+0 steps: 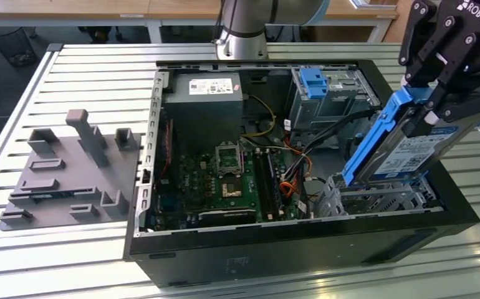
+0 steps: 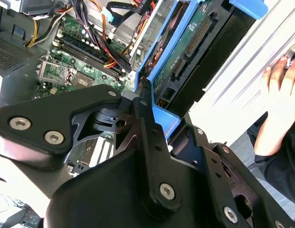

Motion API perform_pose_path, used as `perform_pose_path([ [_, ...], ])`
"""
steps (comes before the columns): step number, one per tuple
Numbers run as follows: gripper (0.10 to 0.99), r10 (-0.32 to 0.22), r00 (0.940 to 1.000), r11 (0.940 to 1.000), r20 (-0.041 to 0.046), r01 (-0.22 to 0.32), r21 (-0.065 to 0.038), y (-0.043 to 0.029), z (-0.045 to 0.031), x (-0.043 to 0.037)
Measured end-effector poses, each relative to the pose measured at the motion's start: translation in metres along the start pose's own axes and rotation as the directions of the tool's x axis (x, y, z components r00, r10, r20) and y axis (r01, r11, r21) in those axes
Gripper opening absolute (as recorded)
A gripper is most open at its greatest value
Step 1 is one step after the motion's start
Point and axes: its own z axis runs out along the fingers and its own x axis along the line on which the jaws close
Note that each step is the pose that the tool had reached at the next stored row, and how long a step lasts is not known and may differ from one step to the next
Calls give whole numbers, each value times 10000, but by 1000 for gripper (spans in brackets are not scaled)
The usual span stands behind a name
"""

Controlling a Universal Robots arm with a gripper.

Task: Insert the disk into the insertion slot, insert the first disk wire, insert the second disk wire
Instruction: 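Insert the disk into the insertion slot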

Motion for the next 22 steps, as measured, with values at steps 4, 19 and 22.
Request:
perform_pose_path([
  [4, 365, 0, 10000, 10000, 1, 0, 0, -1, 25, -9],
  [19, 365, 0, 10000, 10000, 1, 0, 1, -3, 113, -37],
  [22, 365, 0, 10000, 10000, -2, 0, 2, -3, 128, -43],
])
